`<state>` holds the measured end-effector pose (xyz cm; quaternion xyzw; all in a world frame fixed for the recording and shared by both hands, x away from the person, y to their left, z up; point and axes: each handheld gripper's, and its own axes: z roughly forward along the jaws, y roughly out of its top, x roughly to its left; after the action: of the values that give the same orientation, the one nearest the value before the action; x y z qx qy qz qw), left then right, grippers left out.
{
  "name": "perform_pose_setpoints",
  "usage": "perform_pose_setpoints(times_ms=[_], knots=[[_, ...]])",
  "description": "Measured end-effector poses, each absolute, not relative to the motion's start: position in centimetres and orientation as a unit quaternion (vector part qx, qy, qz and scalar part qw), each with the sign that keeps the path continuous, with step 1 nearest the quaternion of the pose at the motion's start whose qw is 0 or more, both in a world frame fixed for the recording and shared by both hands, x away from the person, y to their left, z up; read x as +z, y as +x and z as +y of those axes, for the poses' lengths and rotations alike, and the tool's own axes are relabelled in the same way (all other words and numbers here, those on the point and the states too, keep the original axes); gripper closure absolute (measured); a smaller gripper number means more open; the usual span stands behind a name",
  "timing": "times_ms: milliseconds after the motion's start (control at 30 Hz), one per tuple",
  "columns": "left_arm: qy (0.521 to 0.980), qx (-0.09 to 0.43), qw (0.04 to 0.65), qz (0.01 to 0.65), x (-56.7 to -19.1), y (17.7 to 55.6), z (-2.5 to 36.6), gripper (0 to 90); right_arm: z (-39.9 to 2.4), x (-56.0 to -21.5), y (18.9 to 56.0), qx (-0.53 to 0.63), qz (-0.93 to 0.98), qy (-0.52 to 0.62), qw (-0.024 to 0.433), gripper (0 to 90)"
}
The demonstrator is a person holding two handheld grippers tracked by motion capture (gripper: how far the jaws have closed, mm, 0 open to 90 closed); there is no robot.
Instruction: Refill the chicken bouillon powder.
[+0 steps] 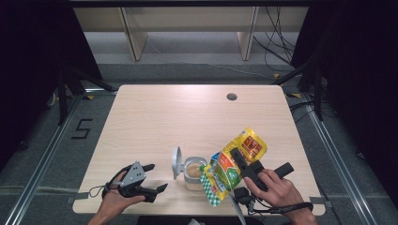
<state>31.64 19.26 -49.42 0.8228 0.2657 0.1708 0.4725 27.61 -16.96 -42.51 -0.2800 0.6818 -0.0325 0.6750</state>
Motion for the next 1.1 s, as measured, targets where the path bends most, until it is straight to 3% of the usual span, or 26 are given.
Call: perform_pose_setpoints(times_ms=[1100], knots=[[0.814,0.161,0.481,0.284,-49.49,31.45,19.16,16.3,-17.23,-42.49,27.37,-0.035,0.681,-0.280,0.676,56.8]])
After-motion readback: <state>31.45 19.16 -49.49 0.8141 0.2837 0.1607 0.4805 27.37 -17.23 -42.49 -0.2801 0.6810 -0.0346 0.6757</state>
